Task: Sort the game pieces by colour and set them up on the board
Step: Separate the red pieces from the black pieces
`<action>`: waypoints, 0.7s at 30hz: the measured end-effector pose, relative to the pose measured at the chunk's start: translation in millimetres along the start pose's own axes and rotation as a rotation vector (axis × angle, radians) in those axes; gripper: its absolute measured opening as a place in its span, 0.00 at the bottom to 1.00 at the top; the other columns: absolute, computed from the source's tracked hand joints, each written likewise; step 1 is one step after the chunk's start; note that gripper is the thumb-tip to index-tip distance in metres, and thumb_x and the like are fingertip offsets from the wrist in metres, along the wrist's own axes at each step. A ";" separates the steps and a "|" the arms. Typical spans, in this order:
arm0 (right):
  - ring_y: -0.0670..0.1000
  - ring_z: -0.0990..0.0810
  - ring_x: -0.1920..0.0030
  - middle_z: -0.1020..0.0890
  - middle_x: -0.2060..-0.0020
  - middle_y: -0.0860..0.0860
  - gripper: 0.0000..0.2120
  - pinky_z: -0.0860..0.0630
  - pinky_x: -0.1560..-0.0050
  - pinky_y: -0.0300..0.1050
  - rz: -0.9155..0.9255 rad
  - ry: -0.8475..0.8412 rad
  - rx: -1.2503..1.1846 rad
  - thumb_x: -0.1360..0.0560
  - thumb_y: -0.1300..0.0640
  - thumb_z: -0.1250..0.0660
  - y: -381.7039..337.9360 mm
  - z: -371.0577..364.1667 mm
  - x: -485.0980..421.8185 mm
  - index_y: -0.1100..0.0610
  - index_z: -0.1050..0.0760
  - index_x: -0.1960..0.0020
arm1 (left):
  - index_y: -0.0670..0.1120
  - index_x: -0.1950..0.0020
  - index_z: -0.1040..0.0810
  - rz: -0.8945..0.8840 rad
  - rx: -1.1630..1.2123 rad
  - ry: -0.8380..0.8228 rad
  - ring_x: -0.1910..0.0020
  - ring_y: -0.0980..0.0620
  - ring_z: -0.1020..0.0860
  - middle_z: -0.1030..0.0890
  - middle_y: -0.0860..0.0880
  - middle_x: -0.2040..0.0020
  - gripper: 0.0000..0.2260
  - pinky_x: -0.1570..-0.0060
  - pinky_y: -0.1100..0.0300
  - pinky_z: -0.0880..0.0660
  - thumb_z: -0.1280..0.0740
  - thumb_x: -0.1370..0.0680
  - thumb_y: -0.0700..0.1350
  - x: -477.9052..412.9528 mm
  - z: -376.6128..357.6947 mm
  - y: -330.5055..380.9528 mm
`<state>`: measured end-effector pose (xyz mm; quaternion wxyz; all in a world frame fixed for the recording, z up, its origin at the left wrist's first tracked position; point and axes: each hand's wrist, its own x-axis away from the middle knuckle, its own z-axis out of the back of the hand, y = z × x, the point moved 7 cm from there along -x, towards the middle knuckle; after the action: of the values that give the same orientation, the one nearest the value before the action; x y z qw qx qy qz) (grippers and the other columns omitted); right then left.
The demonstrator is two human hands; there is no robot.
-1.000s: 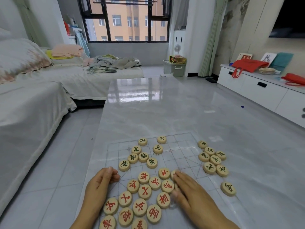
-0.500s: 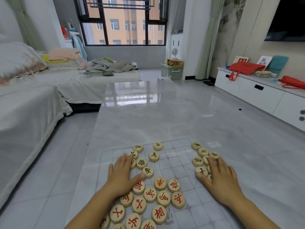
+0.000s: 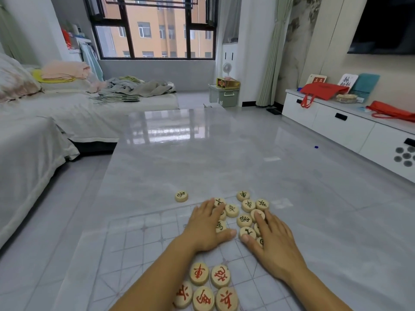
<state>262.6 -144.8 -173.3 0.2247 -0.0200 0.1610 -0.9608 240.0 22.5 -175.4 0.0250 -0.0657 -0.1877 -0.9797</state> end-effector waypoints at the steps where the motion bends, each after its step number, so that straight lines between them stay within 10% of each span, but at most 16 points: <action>1: 0.48 0.56 0.25 0.55 0.24 0.48 0.54 0.58 0.27 0.46 0.004 0.008 -0.022 0.45 0.21 0.74 0.5 0.7 0.0 0.46 0.56 0.25 | 0.53 0.23 0.53 -0.023 0.051 -0.005 0.24 0.51 0.60 0.57 0.48 0.22 0.34 0.25 0.49 0.61 0.44 0.23 0.63 -1.6 -0.9 8.9; 7: 0.46 0.55 0.25 0.56 0.24 0.45 0.48 0.55 0.27 0.44 0.007 0.049 -0.179 0.39 0.23 0.68 6.7 2.8 -0.1 0.46 0.57 0.25 | 0.48 0.27 0.40 0.166 0.252 0.400 0.25 0.49 0.43 0.40 0.48 0.25 0.26 0.27 0.49 0.45 0.41 0.22 0.57 1.0 44.6 -46.9; 10: 0.46 0.54 0.26 0.54 0.25 0.45 0.47 0.54 0.27 0.43 0.002 0.065 -0.202 0.38 0.24 0.67 6.7 2.3 0.3 0.47 0.57 0.25 | 0.46 0.27 0.42 0.356 0.100 0.277 0.27 0.46 0.41 0.39 0.44 0.26 0.28 0.29 0.43 0.44 0.46 0.22 0.61 -6.3 36.4 -91.3; 16: 0.46 0.50 0.26 0.49 0.25 0.45 0.46 0.51 0.27 0.44 -0.017 0.089 -0.258 0.37 0.25 0.66 9.6 3.2 -1.3 0.48 0.53 0.25 | 0.53 0.24 0.48 0.024 0.243 -0.018 0.24 0.55 0.50 0.49 0.52 0.22 0.25 0.27 0.46 0.65 0.52 0.20 0.60 -13.1 8.7 -1.5; 21: 0.47 0.48 0.26 0.45 0.25 0.46 0.31 0.49 0.28 0.44 -0.026 0.118 -0.322 0.24 0.37 0.53 12.4 5.8 -1.0 0.50 0.49 0.25 | 0.53 0.25 0.46 0.064 0.467 -0.020 0.26 0.51 0.42 0.44 0.52 0.24 0.32 0.28 0.52 0.43 0.36 0.24 0.57 17.4 35.9 -12.6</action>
<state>269.4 -156.6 -171.7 0.1963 -0.0016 0.3252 -0.9250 226.2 47.0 -144.5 0.0687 -0.0737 -0.4072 -0.9078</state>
